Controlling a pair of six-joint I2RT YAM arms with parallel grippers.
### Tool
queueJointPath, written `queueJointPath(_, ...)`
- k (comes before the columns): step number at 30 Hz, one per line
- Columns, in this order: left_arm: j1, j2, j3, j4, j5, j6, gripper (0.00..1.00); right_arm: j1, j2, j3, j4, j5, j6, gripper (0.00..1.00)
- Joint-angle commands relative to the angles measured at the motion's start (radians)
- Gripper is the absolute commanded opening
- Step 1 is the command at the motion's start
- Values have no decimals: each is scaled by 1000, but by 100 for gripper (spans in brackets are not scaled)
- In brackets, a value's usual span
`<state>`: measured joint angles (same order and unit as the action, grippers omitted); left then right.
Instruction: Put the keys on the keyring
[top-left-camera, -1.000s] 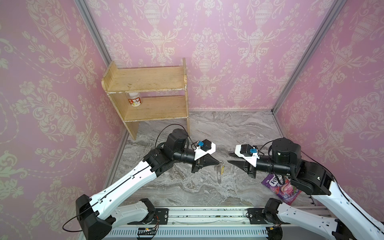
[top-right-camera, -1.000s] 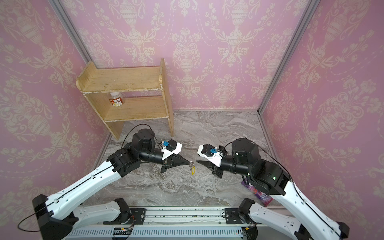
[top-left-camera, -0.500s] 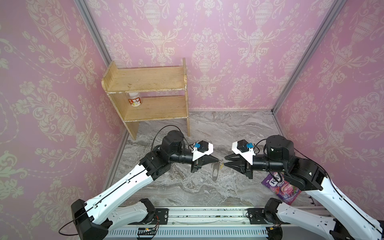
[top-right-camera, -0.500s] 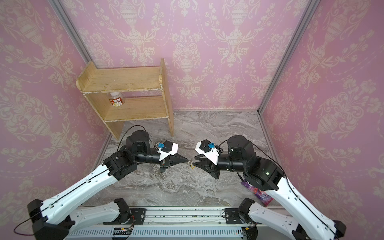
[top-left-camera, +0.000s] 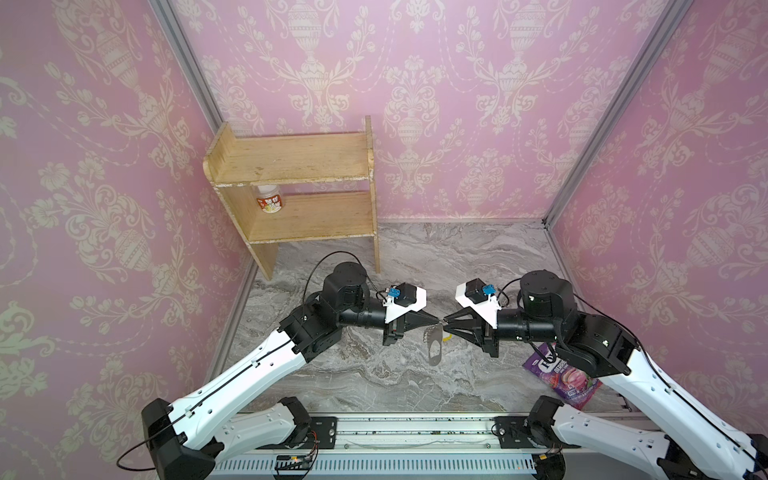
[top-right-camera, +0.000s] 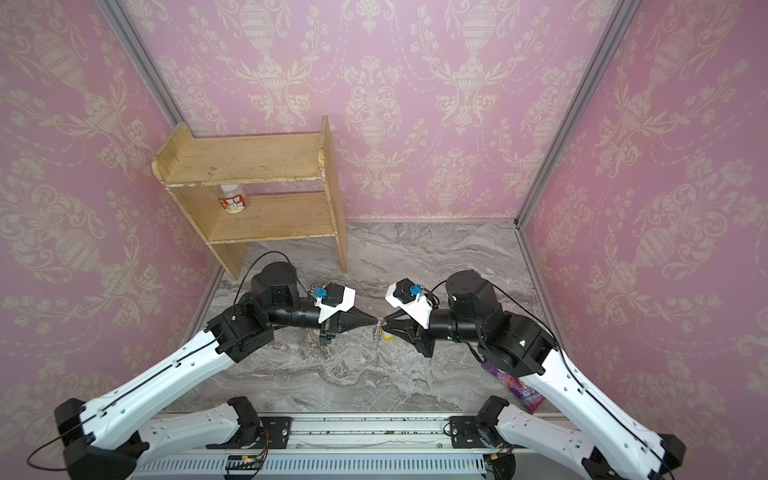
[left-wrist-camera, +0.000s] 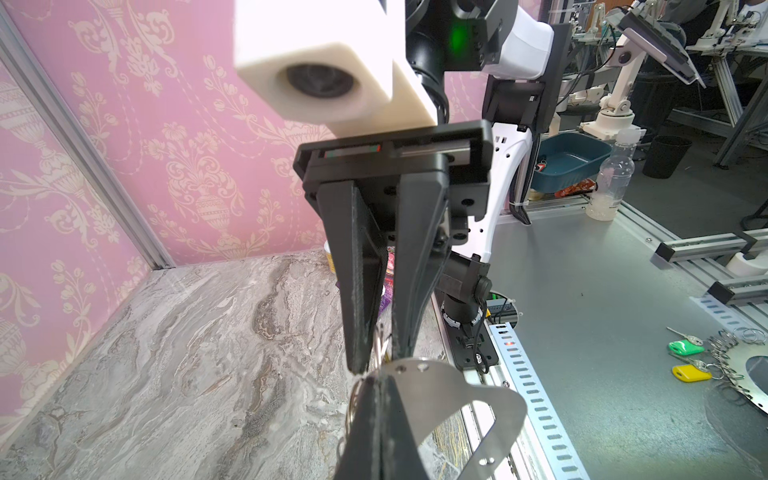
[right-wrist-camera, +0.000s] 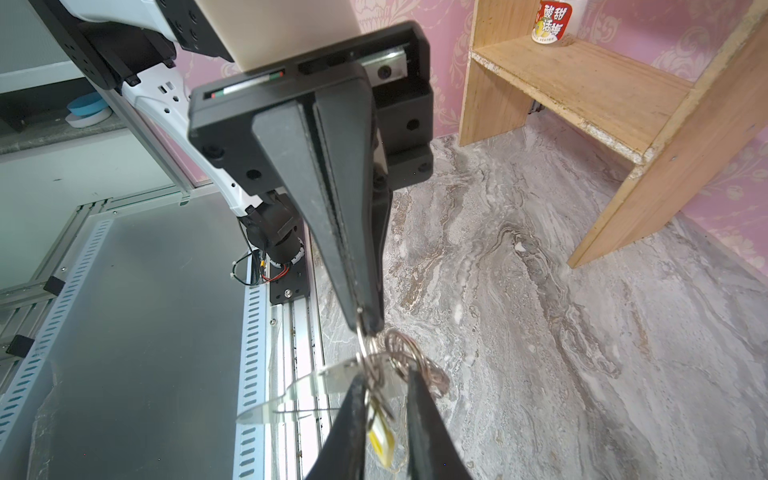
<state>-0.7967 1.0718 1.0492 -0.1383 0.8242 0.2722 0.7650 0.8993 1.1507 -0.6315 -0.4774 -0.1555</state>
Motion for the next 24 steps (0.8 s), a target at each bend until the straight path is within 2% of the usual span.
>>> queueJointPath(1, -12, -26, -11, 41, 6, 4, 0, -6, -17, -21, 54, -21, 22, 19)
queueJointPath(7, -15, -33, -20, 29, -10, 7, 0, -9, -48, -19, 61, -33, 18, 23)
queueJointPath(12, -17, -34, -21, 40, -12, 1, 0, -10, -53, -15, 61, -49, 18, 22)
queueJointPath(24, -35, -35, -21, 30, -17, -1, 0, -11, -34, -21, 87, -70, 25, 0)
